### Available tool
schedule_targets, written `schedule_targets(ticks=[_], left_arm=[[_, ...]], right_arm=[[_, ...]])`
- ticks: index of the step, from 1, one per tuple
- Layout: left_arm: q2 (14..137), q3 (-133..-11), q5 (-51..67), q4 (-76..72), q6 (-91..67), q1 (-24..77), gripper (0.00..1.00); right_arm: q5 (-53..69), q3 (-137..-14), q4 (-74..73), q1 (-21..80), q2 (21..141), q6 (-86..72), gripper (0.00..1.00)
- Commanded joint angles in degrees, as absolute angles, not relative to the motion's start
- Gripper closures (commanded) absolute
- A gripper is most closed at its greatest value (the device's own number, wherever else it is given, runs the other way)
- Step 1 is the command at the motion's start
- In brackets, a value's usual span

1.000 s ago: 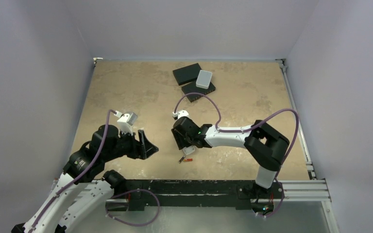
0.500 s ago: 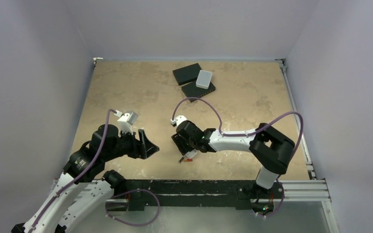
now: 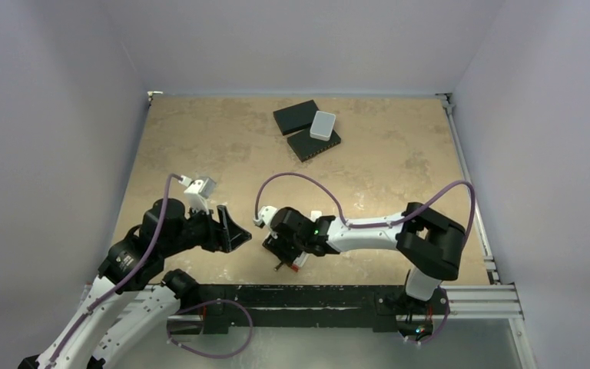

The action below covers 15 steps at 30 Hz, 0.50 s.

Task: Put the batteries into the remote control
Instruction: Move the battery to the center of the board.

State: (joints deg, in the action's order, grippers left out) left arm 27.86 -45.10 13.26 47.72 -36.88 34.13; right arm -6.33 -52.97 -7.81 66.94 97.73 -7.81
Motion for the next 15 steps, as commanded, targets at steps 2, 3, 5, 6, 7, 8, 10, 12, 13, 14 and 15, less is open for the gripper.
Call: schedule_targets(ticks=[2, 3, 5, 6, 7, 8, 10, 12, 13, 14, 15], left_arm=[[26.87, -45.58, 13.80, 47.50, -37.82, 34.01, 0.33], [26.75, -45.59, 13.92, 47.48, -37.94, 34.01, 0.33], [26.48, -45.53, 14.05, 47.59, -37.89, 34.01, 0.33], [26.39, -45.53, 14.06, 47.65, -37.88, 34.01, 0.33], [26.29, -45.51, 14.06, 47.72, -37.80, 34.01, 0.33], [26.24, -45.45, 14.06, 47.72, -37.81, 34.01, 0.33], [26.12, -45.35, 14.11, 47.83, -37.64, 34.01, 0.33], [26.02, -45.32, 14.06, 47.92, -37.54, 33.99, 0.33], [25.97, -45.35, 14.02, 48.05, -37.50, 34.01, 0.33], [25.86, -45.37, 13.87, 48.16, -37.42, 34.00, 0.33], [25.72, -45.40, 13.65, 48.26, -37.38, 34.01, 0.33]], right_arm=[[-0.38, -52.93, -11.83, 69.00, 95.29, -3.11, 0.71], [-0.12, -53.11, -12.40, 69.17, 95.29, -2.67, 0.70], [-0.09, -53.38, -13.50, 69.58, 95.12, -1.96, 0.68], [-0.09, -53.55, -14.00, 69.61, 95.06, -1.52, 0.66], [-0.09, -53.79, -14.68, 69.61, 95.02, -0.83, 0.65], [-0.09, -54.02, -15.29, 69.61, 94.94, -0.36, 0.64], [-0.09, -54.73, -16.25, 69.62, 94.88, 1.14, 0.60], [-0.12, -55.72, -17.31, 69.61, 94.99, 2.82, 0.57], [-0.09, -56.40, -17.87, 69.61, 95.28, 3.42, 0.56], [-0.15, -57.02, -18.40, 69.61, 95.50, 4.14, 0.55], [-0.14, -57.69, -18.91, 69.61, 95.84, 4.93, 0.53]])
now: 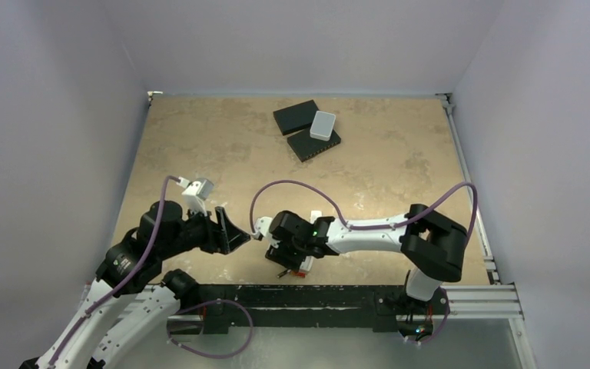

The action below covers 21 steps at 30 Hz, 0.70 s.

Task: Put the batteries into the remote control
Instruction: Move the battery to the center of the board.

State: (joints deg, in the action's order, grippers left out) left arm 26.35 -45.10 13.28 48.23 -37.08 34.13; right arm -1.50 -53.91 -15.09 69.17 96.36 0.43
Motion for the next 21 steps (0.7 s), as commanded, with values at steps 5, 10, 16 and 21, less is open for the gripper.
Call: schedule_targets(ticks=[5, 10, 16, 21], left_arm=[[24.42, -44.98, 12.94, 48.39, -37.78, 34.01, 0.33], [24.26, -44.56, 13.18, 48.83, -37.54, 34.01, 0.33], [24.41, -44.52, 13.10, 48.86, -37.15, 34.00, 0.33], [24.69, -44.70, 12.85, 48.45, -37.16, 34.01, 0.33]], right_arm=[[-0.09, -61.33, -22.11, 69.61, 98.08, 7.46, 0.43], [-0.13, -62.35, -22.83, 69.61, 99.12, 8.66, 0.35], [0.73, -62.47, -22.44, 69.61, 99.35, 8.44, 0.30], [0.18, -62.62, -22.48, 69.61, 98.83, 6.97, 0.26]])
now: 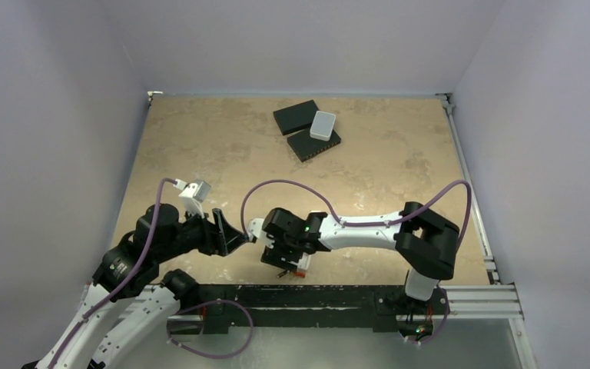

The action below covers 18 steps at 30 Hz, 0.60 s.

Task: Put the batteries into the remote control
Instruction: Move the battery to the center of the board, then place the remote control at the center of the board.

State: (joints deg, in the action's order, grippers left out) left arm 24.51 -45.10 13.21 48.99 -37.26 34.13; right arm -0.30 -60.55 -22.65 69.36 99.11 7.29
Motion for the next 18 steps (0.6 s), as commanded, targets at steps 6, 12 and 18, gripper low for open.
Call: schedule_targets(ticks=[6, 12, 18], left_arm=[[24.88, -46.24, 11.87, 48.99, -36.65, 34.00, 0.33], [25.00, -45.78, 11.73, 48.00, -37.40, 34.01, 0.33], [26.38, -44.09, 12.30, 45.48, -38.58, 34.01, 0.33]], right_arm=[[-4.20, -59.26, -21.38, 69.01, 93.18, 0.83, 0.23], [-11.40, -57.26, -24.63, 68.91, 87.92, -13.20, 0.24], [-14.02, -52.68, -24.25, 68.91, 80.10, -27.43, 0.30]])
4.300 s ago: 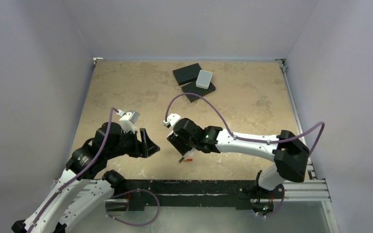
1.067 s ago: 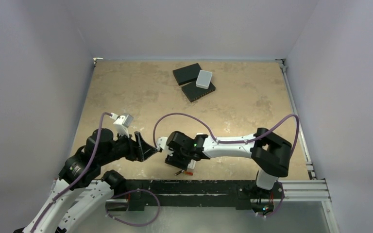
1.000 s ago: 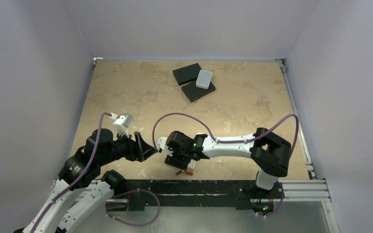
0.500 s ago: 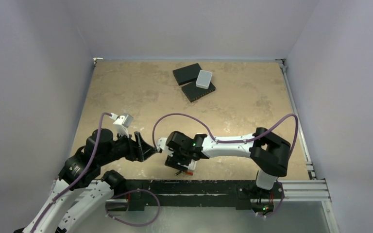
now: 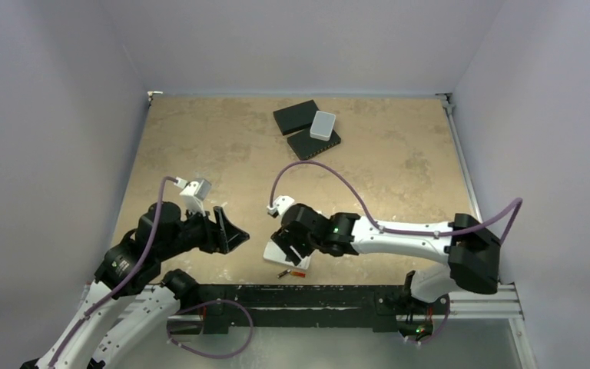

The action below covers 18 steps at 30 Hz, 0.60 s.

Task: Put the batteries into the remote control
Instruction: Place the remote control at the center of the board, then adjust the remote control at the center of the board.

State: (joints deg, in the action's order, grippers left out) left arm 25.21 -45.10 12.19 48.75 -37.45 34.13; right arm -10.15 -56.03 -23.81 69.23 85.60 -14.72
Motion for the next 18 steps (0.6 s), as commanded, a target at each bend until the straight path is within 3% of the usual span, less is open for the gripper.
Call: schedule_targets(ticks=[1, 4, 12, 18], left_arm=[[26.63, -43.48, 12.47, 44.76, -38.93, 34.01, 0.33], [27.20, -41.23, 13.25, 42.32, -40.21, 34.01, 0.34], [30.97, -35.51, 16.44, 34.20, -43.12, 34.01, 0.34], [35.99, -31.24, 17.89, 26.68, -44.65, 34.01, 0.34]], right_arm=[[-14.30, -51.39, -23.71, 68.91, 78.40, -29.73, 0.30], [-15.35, -47.44, -22.25, 68.91, 73.00, -35.46, 0.34], [-14.67, -38.34, -19.71, 68.91, 66.60, -43.67, 0.58], [-12.58, -34.11, -15.81, 68.91, 66.19, -46.31, 0.87]])
